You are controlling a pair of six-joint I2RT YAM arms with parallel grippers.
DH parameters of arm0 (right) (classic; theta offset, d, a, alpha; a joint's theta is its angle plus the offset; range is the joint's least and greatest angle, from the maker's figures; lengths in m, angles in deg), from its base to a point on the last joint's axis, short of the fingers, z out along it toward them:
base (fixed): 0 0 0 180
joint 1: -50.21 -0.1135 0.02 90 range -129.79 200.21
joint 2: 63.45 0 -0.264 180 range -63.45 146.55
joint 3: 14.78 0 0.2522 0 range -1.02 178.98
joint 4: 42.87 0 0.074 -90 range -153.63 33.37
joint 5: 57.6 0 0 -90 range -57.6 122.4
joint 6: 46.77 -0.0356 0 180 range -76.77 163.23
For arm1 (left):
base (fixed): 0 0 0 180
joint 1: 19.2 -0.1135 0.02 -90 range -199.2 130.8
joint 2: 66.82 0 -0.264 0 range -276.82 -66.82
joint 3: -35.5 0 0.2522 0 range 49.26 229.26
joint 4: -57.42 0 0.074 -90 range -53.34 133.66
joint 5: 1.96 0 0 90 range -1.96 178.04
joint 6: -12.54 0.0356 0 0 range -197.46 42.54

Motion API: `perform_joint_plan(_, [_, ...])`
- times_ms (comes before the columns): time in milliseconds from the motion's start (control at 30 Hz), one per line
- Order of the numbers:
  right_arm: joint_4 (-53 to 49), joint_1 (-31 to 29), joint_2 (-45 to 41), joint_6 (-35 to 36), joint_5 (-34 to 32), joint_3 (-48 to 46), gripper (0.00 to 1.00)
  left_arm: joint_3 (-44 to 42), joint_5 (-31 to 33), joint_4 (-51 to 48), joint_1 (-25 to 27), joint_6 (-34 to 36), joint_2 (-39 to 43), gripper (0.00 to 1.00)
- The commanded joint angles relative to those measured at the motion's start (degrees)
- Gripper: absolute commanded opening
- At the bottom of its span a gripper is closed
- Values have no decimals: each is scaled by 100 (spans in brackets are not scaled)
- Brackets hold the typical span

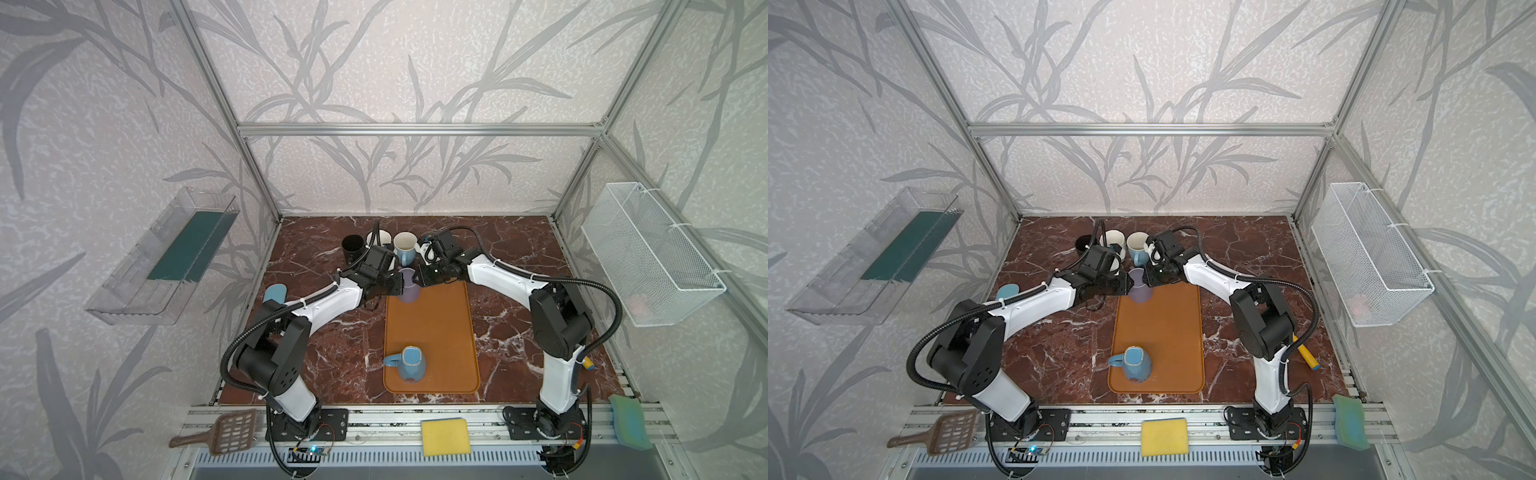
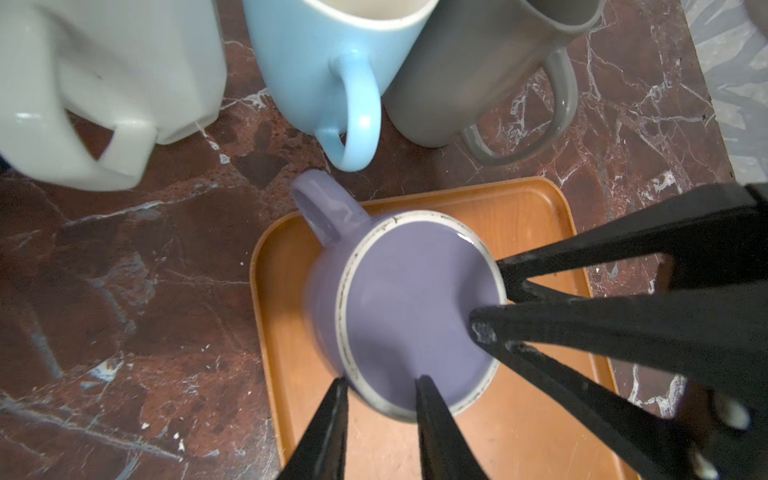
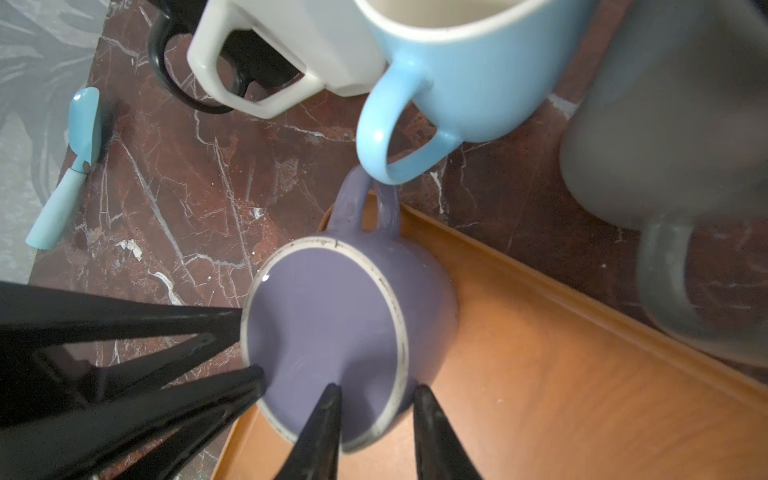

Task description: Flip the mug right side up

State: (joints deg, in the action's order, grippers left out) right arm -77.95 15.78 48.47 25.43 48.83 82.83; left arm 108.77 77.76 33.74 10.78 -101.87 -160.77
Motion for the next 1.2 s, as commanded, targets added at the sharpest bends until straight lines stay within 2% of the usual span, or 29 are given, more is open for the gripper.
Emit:
perform_joint_plan(0, [-129, -20, -76, 184, 10, -63, 31, -165, -247, -210, 276, -109, -22, 30])
perform_joint_plan(367, [-215, -13, 42, 535, 340, 128, 30, -333, -205, -153, 488, -300, 145, 29])
perform_joint_plan(867, [-109, -15, 68, 550, 779, 105, 29, -544, -126, -129, 654, -467, 499, 29])
perform_joint_plan(1167, [-131, 27, -33, 478, 526, 45, 29, -466, 707, -413, 634, -167, 1127, 27])
